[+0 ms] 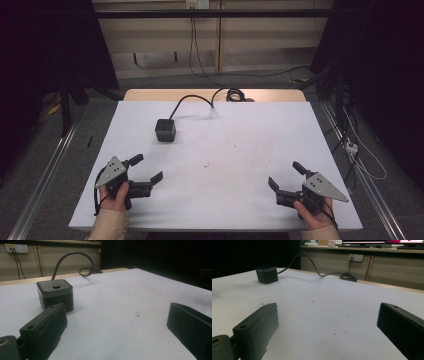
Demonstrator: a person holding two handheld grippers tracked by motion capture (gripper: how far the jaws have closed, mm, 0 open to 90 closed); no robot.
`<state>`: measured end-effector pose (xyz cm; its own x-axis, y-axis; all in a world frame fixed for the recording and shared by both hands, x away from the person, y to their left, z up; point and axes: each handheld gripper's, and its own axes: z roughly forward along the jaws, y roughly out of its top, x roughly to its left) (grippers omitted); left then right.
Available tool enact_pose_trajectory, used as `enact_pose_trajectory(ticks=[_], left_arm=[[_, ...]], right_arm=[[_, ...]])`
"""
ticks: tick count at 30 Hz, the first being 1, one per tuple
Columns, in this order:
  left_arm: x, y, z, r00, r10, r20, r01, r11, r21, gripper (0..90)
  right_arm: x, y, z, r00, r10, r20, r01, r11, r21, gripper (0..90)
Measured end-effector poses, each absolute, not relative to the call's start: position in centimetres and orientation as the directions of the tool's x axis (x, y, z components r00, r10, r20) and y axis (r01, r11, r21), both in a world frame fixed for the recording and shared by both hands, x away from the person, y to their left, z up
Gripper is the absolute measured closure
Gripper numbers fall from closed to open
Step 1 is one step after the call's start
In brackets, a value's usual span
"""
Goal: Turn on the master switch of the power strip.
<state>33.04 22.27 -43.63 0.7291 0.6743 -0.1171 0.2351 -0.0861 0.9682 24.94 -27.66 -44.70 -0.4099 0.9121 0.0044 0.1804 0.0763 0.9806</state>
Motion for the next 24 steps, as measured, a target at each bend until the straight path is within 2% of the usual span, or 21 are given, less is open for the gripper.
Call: enact_pose_trajectory(ticks=[24], left_arm=[[35.3,21.5,-42.4,0.699,0.692,-0.179,0.248,0.000,0.969,2.1]], right_arm=[[24.3,-27.7,-44.7,-0.416,0.909,-0.036,0.163,0.113,0.980,3.5]])
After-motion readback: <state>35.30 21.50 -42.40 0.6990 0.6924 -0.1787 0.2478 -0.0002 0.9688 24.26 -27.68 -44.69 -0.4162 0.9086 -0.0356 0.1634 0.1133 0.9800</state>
